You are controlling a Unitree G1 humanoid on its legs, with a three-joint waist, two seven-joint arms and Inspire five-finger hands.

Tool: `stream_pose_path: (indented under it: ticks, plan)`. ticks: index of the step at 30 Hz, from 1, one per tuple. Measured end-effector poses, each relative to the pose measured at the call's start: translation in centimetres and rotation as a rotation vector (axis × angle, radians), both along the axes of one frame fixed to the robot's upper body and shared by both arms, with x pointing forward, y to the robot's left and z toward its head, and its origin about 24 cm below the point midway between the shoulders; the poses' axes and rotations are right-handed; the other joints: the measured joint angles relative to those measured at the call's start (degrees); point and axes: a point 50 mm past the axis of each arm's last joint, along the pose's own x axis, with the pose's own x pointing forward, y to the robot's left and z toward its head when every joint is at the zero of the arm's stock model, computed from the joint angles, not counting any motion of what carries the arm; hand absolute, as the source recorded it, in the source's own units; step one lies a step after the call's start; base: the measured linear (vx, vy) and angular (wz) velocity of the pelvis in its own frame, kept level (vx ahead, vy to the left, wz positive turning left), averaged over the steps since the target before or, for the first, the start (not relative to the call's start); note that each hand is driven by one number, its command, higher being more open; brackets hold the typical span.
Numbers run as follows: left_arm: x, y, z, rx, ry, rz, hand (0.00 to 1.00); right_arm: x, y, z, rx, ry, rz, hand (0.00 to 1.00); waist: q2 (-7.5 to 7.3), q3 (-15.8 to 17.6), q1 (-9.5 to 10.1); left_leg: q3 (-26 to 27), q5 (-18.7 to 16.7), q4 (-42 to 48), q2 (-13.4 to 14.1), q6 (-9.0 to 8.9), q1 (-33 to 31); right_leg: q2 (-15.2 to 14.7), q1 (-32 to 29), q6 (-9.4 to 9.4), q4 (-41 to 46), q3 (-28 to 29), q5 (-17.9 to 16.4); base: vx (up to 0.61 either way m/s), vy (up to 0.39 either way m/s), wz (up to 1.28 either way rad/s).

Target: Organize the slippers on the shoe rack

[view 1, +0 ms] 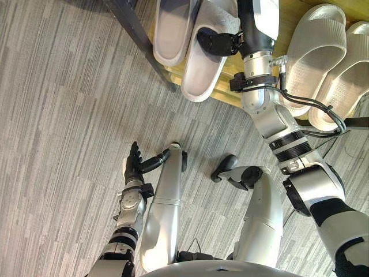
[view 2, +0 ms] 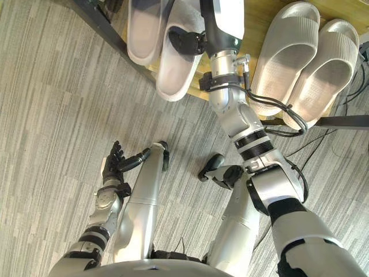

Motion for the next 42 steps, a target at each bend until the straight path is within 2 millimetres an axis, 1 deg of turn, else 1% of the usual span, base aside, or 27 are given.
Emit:
stream_pose_path:
  ticks: [7, 10, 14, 17, 18, 21, 23, 25, 29, 32, 34, 36, 42]
  plan:
    - [-0.2, 0.3, -0.3, 0.003, 0.027, 0.002, 1.0, -0.7, -0.3, -1.4, 0.014, 0.027, 0.031, 1.0, -0.25, -0.14, -0.18, 0.28, 0.01, -1.16, 0.6, -0.02, 1.77, 0.71, 1.54, 0.2, -1.27, -0.01, -0.03, 0.0, 0.038, -0.03]
    - [-0.2, 0.4, -0.3, 0.003, 0.027, 0.006, 1.0, -0.8, -0.5, -1.5, 0.05, 0.04, 0.061, 1.0, -0.25, -0.14, -0.24, 0.33, 0.01, -1.4, 0.82, -0.03, 1.81, 0.97, 1.53, -0.02, -1.53, -0.04, 0.09, 0.01, 0.02, -0.02]
    - [-0.2, 0.5, -0.4, 0.0, 0.029, 0.012, 1.0, -1.4, -0.8, -1.5, 0.128, 0.05, 0.108, 1.0, -0.25, -0.14, -0.49, 0.36, 0.01, -1.56, 0.95, -0.03, 1.86, 1.14, 1.53, -0.04, -1.71, -0.07, 0.1, 0.0, 0.038, -0.01]
    - [-0.2, 0.6, -0.4, -0.003, 0.037, 0.018, 1.0, -2.4, -0.6, -2.0, 0.272, 0.06, 0.198, 1.0, -0.25, -0.14, -0.89, 0.37, 0.0, -1.57, 1.0, -0.04, 2.08, 1.23, 1.74, -0.02, -1.81, -0.05, 0.1, -0.02, 0.051, -0.01]
    - [-0.3, 0.6, -0.5, -0.002, 0.039, 0.019, 1.0, -3.0, -0.4, -2.5, 0.342, 0.066, 0.24, 1.0, -0.25, -0.14, -0.95, 0.43, -0.01, -1.58, 1.08, -0.05, 2.21, 1.37, 1.82, 0.04, -1.87, 0.03, 0.1, -0.03, 0.042, -0.03]
    - [-0.3, 0.7, -0.5, -0.004, 0.046, 0.023, 1.0, -3.8, 0.1, -3.8, 0.488, 0.111, 0.343, 1.0, -0.25, -0.13, -1.15, 0.81, -0.02, -1.68, 1.26, -0.06, 2.56, 1.5, 1.96, 0.3, -1.92, 0.26, 0.05, -0.03, 0.036, -0.04]
    - [-0.4, 0.9, -0.6, -0.011, 0.05, 0.033, 1.0, -4.2, 0.4, -5.0, 0.582, 0.154, 0.386, 1.0, -0.27, -0.12, -1.39, 0.84, -0.03, -1.74, 1.4, -0.09, 2.86, 1.67, 2.24, 0.33, -2.03, 0.26, 0.07, -0.02, 0.034, -0.03]
    - [-0.5, 1.0, -0.7, -0.021, 0.053, 0.046, 1.0, -4.8, 0.7, -6.7, 0.692, 0.216, 0.431, 1.0, -0.33, -0.09, -1.66, 0.82, -0.12, -1.83, 1.71, -0.23, 3.27, 2.03, 2.69, 0.38, -2.33, 0.25, 0.1, -0.02, 0.029, -0.05]
    - [-0.5, 1.2, -0.8, -0.023, 0.057, 0.056, 1.0, -5.6, 1.0, -8.9, 0.798, 0.285, 0.475, 1.0, -0.47, -0.02, -1.92, 0.84, -0.22, -1.93, 2.05, -0.39, 3.47, 2.41, 2.85, 0.43, -2.56, 0.27, 0.14, -0.01, 0.016, -0.04]
    - [-0.7, 1.5, -0.9, -0.036, 0.066, 0.077, 1.0, -6.5, 1.9, -11.4, 0.892, 0.384, 0.507, 1.0, -0.65, 0.09, -2.42, 0.84, -0.37, -1.95, 2.31, -0.59, 3.77, 2.71, 3.16, 0.41, -2.73, 0.29, 0.15, 0.0, 0.017, -0.02]
    - [-0.8, 1.7, -1.0, -0.037, 0.07, 0.084, 1.0, -7.0, 2.3, -12.7, 0.918, 0.436, 0.516, 1.0, -0.8, 0.17, -2.59, 0.86, -0.47, -1.99, 2.4, -0.68, 4.13, 2.81, 3.49, 0.43, -2.83, 0.29, 0.14, -0.01, 0.032, -0.03]
    - [-0.8, 1.8, -1.0, -0.038, 0.074, 0.091, 1.0, -7.3, 2.5, -13.1, 0.931, 0.449, 0.527, 1.0, -1.05, 0.28, -2.62, 0.98, -0.49, -2.14, 2.41, -0.7, 4.57, 2.82, 3.77, 0.44, -2.91, 0.4, 0.13, 0.0, 0.0, 0.0]
    - [-0.9, 2.0, -1.1, -0.04, 0.079, 0.104, 1.0, -7.4, 2.7, -13.4, 0.991, 0.469, 0.595, 1.0, -1.45, 0.34, -2.66, 1.16, -0.51, -2.29, 2.4, -0.71, 4.9, 2.8, 3.96, 0.43, -2.93, 0.54, 0.14, 0.0, 0.0, 0.0]
